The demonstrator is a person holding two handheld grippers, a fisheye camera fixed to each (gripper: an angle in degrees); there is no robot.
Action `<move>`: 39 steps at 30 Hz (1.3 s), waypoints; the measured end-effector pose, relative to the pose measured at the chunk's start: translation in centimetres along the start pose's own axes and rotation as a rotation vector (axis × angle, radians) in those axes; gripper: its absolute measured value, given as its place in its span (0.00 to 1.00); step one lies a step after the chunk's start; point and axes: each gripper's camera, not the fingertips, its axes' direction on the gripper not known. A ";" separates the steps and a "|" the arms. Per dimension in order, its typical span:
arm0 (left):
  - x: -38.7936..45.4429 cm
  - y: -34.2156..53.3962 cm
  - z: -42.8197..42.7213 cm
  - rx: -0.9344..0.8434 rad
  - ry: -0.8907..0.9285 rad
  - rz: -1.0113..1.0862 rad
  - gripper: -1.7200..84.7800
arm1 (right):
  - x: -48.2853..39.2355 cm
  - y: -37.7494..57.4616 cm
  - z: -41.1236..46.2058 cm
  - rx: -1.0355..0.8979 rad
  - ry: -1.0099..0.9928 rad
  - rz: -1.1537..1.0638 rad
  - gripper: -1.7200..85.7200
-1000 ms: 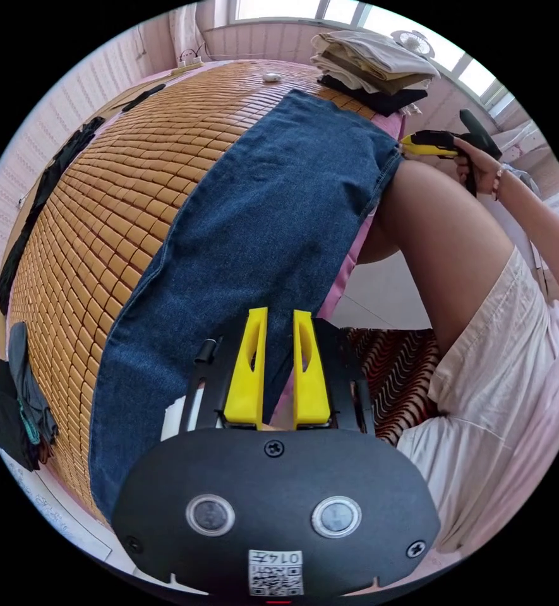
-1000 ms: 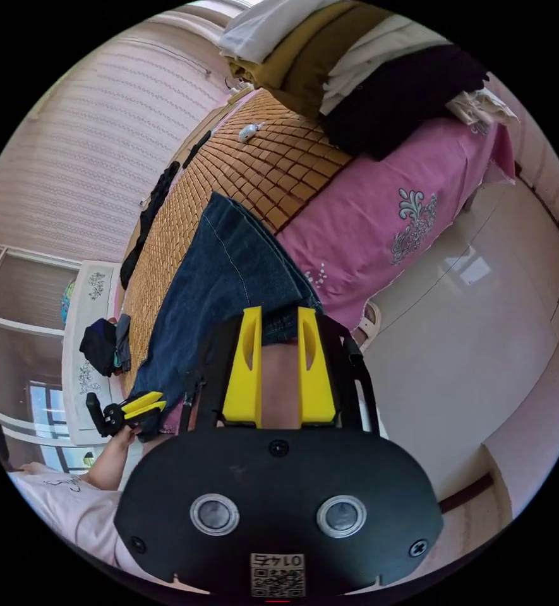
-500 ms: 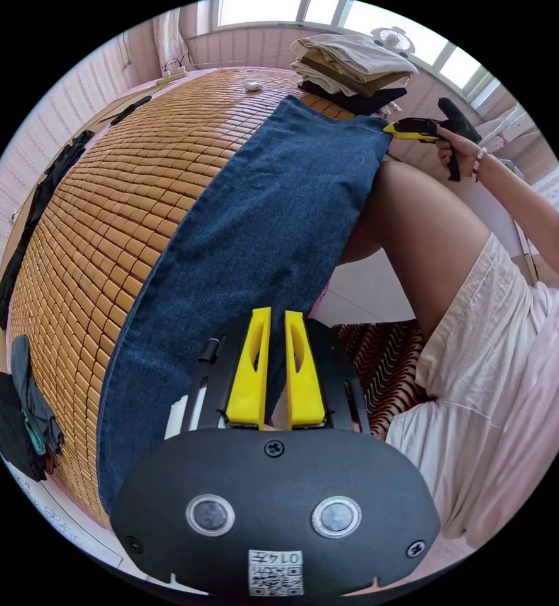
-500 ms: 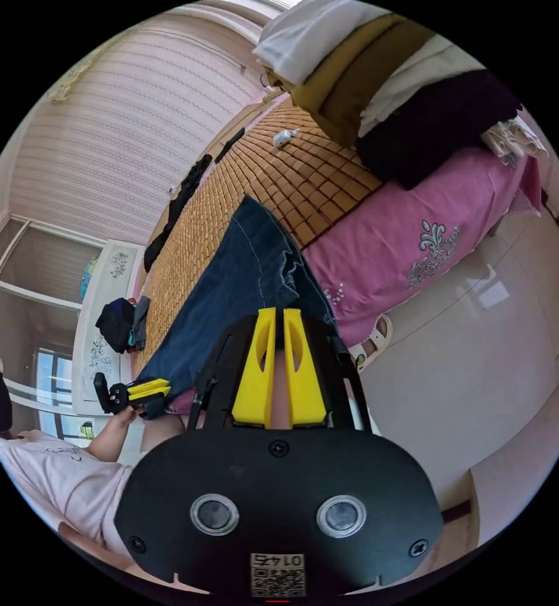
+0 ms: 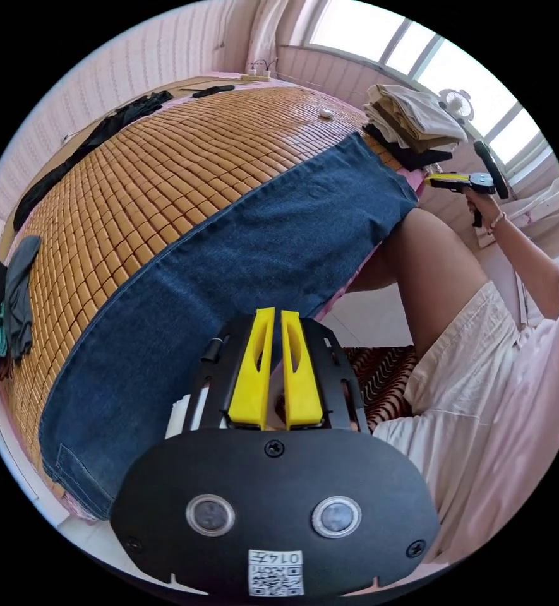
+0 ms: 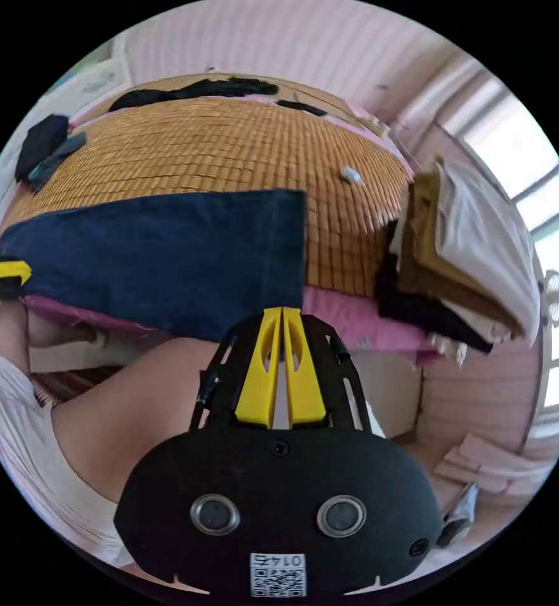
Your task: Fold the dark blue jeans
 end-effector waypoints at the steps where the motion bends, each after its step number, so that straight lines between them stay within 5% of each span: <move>1: 0.0 0.7 -0.1 -0.010 -0.032 -0.022 0.02 | -3.9 -3.6 -0.5 0.032 -0.041 -0.128 0.02; 7: 0.6 1.2 1.1 -0.050 -0.109 -0.097 0.01 | -25.4 -19.4 -1.8 0.137 -0.363 -0.600 0.01; 14: 1.5 0.2 4.1 -0.133 -0.163 -0.038 0.01 | -41.8 -29.7 1.1 -0.029 -0.282 -0.825 0.01; 22: 1.4 -0.1 4.4 -0.112 -0.111 -0.030 0.01 | -43.3 -36.5 -0.3 -0.050 -0.435 -0.781 0.01; 39: 3.0 -3.1 6.2 -0.171 -0.059 0.003 0.01 | -50.4 -41.3 1.8 -0.303 -0.218 -0.985 0.01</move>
